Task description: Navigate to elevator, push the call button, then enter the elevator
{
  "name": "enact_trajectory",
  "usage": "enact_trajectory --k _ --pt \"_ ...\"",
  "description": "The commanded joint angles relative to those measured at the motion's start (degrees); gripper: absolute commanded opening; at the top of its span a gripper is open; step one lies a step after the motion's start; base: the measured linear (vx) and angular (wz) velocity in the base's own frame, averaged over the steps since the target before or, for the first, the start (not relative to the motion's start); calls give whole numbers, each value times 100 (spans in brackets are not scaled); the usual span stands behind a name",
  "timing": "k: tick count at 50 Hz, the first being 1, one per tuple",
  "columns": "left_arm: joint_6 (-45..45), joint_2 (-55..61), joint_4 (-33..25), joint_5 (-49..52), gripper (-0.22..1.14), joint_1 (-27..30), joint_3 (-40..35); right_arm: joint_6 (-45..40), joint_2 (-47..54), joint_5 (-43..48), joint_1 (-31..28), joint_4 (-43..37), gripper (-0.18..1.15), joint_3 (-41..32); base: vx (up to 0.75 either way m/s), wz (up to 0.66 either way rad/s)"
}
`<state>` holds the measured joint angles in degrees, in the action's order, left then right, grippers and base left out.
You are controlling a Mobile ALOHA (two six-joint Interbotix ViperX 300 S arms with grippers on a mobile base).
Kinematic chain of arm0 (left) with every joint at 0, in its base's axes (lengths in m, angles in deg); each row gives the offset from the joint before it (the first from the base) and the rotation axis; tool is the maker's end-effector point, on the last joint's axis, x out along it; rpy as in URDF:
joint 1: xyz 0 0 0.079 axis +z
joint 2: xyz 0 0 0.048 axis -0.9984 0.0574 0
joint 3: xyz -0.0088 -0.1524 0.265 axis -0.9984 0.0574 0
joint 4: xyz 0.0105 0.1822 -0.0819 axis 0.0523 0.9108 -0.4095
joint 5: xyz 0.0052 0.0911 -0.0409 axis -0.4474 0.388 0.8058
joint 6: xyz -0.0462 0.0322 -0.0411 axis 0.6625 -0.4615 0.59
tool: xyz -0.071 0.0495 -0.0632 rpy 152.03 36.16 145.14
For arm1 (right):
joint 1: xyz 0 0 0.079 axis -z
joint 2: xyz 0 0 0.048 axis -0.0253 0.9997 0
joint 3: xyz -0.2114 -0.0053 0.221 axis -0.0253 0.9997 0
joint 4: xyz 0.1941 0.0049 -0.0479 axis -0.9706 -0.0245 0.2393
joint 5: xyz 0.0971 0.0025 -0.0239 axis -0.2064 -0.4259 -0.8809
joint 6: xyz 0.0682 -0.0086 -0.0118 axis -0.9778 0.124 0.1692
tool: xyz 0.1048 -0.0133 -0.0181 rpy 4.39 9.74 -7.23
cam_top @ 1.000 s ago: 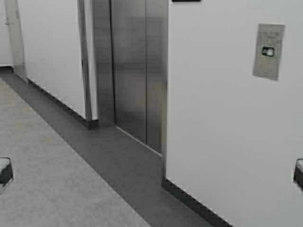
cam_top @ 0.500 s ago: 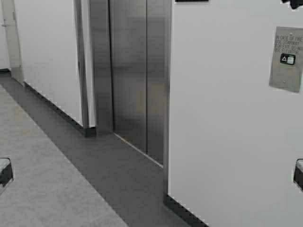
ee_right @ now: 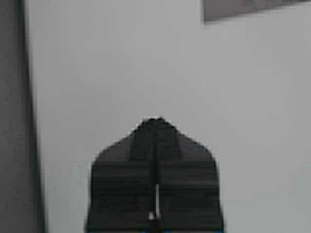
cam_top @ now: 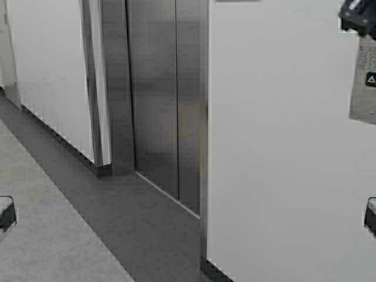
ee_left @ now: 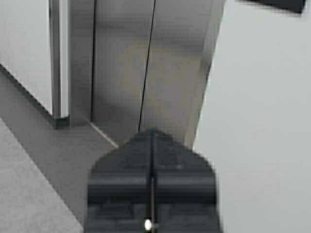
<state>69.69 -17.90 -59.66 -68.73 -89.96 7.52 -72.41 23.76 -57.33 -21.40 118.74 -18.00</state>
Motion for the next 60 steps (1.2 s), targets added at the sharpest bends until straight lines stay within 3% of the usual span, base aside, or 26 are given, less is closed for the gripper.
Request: enact_trajectory --k 1,27,38,48,60 --pt "-9 -88 -53 35 2 -9 -158 -439 290 -536 -88 624 6 -132 22 4" --pt "-9 -580 -299 281 2 123 -62 -2276 2092 -589 -114 3032 6 -185 16 -5" --pt "0 -580 -308 281 2 123 -79 -2962 2874 -589 0 3322 6 -352 12 -3" --pt "18 -589 -308 281 2 123 -97 -3296 3208 -589 457 3507 6 -422 10 2" --pt "70 -598 -308 281 2 123 -105 -3771 3542 -519 932 4403 6 -562 6 0"
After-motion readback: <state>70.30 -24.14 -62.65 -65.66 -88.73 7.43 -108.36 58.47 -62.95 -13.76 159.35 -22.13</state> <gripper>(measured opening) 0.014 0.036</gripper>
